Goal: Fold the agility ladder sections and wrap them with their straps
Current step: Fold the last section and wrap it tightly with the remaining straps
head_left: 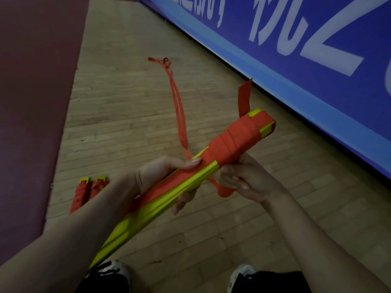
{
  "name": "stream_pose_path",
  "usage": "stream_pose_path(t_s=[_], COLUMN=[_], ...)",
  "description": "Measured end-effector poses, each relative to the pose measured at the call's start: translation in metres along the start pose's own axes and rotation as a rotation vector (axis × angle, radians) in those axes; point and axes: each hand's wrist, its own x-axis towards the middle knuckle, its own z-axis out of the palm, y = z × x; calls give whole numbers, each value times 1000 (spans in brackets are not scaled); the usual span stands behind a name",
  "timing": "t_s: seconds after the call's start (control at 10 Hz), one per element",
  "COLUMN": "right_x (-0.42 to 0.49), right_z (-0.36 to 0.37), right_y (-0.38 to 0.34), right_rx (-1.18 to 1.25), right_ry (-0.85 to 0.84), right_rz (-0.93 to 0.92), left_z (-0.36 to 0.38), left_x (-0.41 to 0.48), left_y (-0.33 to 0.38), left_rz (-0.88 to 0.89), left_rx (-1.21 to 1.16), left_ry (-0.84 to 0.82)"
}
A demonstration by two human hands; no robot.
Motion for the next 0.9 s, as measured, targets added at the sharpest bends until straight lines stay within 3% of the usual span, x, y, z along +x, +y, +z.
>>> stream_pose_path(t_s=[0.1,0.2,0.3,0.4,0.5,0.8,0.9], right_x=[6,13,16,17,15,11,7], right_z=[7,7,7,3,1,-6,-11], right_y=[-1,-5,-10,-8,-5,-11,-7], right_rx=[7,89,258,259,188,-108,-338], right_ry=[145,327,398,402,386,357,375], right_rz=[-71,-87,-100,-79,-28,133,197], left_z=[0,13,18,18,16,8,5], left_x=[-5,-7,1,0,-3,-8,-9], left_y=[3,11,3,1,-1,-5,-8], left_rz=[-4,96,254,453,536,463,402], left_rx=[-9,219,509,637,867,1027,1159], left_ry=[62,169,299,334,299,269,274])
